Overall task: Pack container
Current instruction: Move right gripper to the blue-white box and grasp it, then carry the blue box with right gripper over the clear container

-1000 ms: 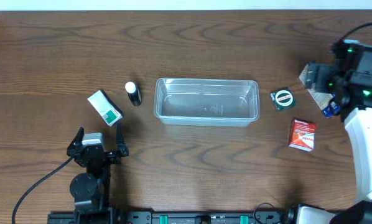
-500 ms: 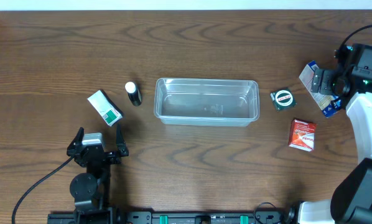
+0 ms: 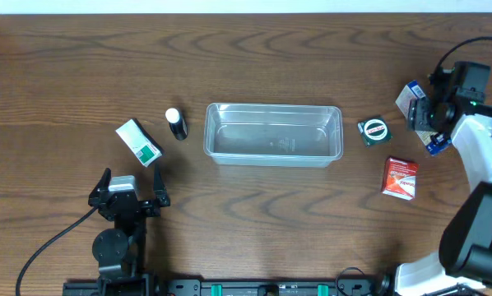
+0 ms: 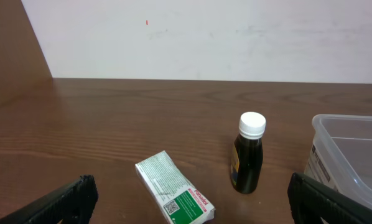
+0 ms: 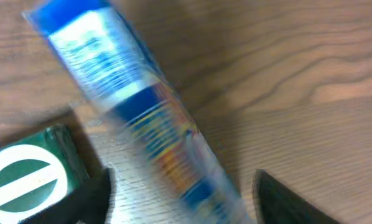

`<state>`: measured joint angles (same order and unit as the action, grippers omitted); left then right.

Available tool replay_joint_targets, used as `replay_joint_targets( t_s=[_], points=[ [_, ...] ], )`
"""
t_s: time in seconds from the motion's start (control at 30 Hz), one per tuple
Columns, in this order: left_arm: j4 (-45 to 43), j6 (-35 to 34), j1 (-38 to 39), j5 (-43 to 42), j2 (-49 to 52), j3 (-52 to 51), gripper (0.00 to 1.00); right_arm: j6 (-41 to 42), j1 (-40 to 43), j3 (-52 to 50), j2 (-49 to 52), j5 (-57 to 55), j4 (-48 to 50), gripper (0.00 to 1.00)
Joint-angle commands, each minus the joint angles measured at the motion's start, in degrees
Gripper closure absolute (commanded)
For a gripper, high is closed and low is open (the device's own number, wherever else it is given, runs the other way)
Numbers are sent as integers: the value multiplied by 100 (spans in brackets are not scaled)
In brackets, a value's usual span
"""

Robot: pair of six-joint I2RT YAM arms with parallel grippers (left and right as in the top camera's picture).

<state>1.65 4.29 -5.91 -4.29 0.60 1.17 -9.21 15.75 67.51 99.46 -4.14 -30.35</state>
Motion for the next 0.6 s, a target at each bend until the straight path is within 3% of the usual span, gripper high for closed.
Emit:
replay_joint_targets(
  t_s=[0.0,0.2,0.33,0.43,0.57],
  points=[
    [197,-50,-28,-63,-31,-94,2,-9,37,72,85,118,-11,50],
    [197,-50,-28,-63,-31,-94,2,-9,37,76,44,92,-4,77],
    [197,-50,-28,-66,-31,-94,2,107,31,131,-87,96,2,85],
    [197,-50,-28,-66,-31,-94,2,367,-11,332,-372,170,-144,99],
    [197,-50,-28,-63,-31,-94,2,385,-208,623,-960,599,-251,99]
  ],
)
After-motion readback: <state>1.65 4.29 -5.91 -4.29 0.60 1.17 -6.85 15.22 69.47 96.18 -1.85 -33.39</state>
